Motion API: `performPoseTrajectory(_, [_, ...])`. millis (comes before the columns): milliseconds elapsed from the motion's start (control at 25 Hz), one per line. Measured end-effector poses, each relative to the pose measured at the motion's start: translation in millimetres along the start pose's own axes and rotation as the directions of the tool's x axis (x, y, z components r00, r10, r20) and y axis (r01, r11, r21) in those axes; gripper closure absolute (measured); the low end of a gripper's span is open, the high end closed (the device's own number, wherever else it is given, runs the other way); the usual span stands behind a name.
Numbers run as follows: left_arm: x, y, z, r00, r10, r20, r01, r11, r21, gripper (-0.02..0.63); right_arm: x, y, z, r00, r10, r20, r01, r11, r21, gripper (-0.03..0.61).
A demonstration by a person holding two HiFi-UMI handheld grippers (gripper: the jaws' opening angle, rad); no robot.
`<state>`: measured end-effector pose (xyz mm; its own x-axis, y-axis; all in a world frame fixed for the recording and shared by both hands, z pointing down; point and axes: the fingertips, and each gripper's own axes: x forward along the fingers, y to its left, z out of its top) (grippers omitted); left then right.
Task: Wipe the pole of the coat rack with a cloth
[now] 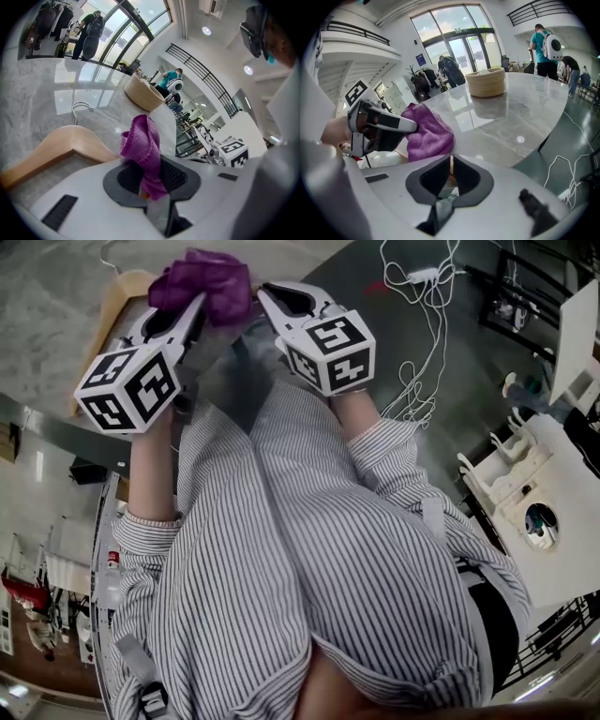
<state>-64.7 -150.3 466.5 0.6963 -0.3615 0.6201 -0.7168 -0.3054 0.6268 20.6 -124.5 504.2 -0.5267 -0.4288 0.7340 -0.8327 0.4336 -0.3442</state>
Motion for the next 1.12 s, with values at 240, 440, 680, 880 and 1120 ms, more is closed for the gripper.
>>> performPoseTrajectory(240, [-8.1, 16.3, 3.9, 1.0, 0.013, 0.004, -0.013, 1.0, 0.002, 0.52, 1.4, 0.4, -0.4, 0.999, -0.025, -0.033, 0.025, 1.0, -0.013, 0.56])
performPoseTrajectory(440, [-14.9, 27.8, 10.2, 1.0, 0.023, 0.012, -0.023, 1.0, 0.002, 0.52, 3.8, 1.3, 2.3, 0.998, -0.062, -0.028, 0.061, 0.998, -0.022, 0.56])
performPoseTrajectory(680, [-23.6, 43.6, 18.8, 0.998, 0.048, 0.027, -0.049, 0.999, 0.007, 0.52, 3.8, -1.6, 1.5, 0.995, -0.089, -0.036, 0.088, 0.996, -0.026, 0.561])
performPoseTrajectory(880, [-36.0, 56.7, 25.3, 0.997, 0.067, 0.048, -0.068, 0.998, 0.006, 0.52, 5.6, 1.7, 1.4, 0.992, -0.115, -0.046, 0.114, 0.993, -0.032, 0.561])
performPoseTrajectory(1120, [-45.3, 68.3, 32.3, 0.995, 0.083, 0.058, -0.083, 0.997, 0.006, 0.52, 6.1, 1.6, 2.6, 0.989, -0.137, -0.056, 0.135, 0.99, -0.035, 0.561])
